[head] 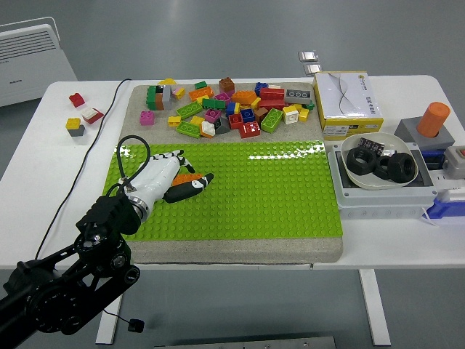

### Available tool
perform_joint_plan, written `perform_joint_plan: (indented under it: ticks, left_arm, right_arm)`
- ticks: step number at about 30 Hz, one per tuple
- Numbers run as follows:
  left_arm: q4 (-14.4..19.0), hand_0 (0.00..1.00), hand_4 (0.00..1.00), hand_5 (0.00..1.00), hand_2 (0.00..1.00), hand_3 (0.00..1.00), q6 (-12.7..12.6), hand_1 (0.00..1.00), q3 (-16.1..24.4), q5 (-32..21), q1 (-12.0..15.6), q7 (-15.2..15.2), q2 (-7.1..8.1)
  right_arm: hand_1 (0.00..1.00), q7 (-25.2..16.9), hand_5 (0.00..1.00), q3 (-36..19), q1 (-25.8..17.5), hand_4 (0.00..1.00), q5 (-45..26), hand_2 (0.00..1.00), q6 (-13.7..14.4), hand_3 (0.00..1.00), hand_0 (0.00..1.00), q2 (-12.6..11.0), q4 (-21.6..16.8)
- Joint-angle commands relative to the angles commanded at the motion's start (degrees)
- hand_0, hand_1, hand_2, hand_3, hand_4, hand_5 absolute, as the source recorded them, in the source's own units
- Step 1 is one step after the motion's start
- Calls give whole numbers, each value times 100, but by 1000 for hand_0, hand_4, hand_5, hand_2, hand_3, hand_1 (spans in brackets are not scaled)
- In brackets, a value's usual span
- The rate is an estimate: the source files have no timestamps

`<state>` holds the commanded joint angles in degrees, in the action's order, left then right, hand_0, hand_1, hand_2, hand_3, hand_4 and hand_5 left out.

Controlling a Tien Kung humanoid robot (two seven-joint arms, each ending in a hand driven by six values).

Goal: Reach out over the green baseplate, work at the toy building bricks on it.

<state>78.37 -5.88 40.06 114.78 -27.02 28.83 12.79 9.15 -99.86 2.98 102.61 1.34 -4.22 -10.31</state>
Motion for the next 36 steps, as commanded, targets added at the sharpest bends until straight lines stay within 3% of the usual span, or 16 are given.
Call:
perform_joint_plan:
  ticks: [19,36]
  left_arm:
    - [-678,998,777,998,998,698,-420,996,80,-109,103,-437,-205]
    - [-732,998,775,998,998,703,-500,996,72,-112,227,-495,-230]
  right_arm:
    - [733,9,848,151,2,797,-128,788,23,783,516,11,0]
    - [731,15,859,267,-6,803,-234,789,45,783,516,23,0]
